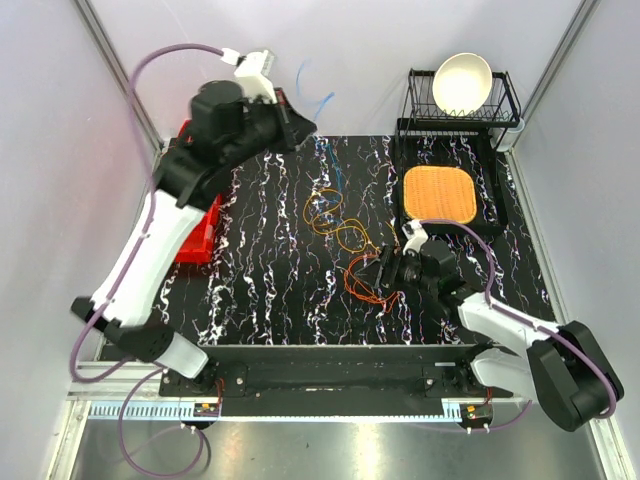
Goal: Untangle the cables
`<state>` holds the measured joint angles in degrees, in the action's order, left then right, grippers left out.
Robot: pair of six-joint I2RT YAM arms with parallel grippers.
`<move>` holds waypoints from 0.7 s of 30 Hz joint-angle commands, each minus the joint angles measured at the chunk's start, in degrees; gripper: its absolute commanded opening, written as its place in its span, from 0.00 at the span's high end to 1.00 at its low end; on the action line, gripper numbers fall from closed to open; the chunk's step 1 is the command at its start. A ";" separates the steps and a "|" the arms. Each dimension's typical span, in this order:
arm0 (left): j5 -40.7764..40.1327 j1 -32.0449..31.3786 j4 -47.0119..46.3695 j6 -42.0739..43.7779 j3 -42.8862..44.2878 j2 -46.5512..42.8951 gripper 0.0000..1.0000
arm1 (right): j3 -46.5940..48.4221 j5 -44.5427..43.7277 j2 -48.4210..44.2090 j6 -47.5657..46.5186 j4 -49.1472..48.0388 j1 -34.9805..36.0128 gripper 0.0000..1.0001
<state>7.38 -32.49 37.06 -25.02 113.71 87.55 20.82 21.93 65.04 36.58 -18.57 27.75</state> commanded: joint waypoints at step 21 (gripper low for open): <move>0.62 0.15 -9.90 -3.64 -17.12 -12.05 1.00 | 23.22 0.92 1.40 -2.58 5.23 0.55 0.11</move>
<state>8.32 -32.51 31.18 -28.36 92.60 76.12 43.90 25.96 64.40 30.44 -9.58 27.99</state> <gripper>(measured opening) 0.007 0.889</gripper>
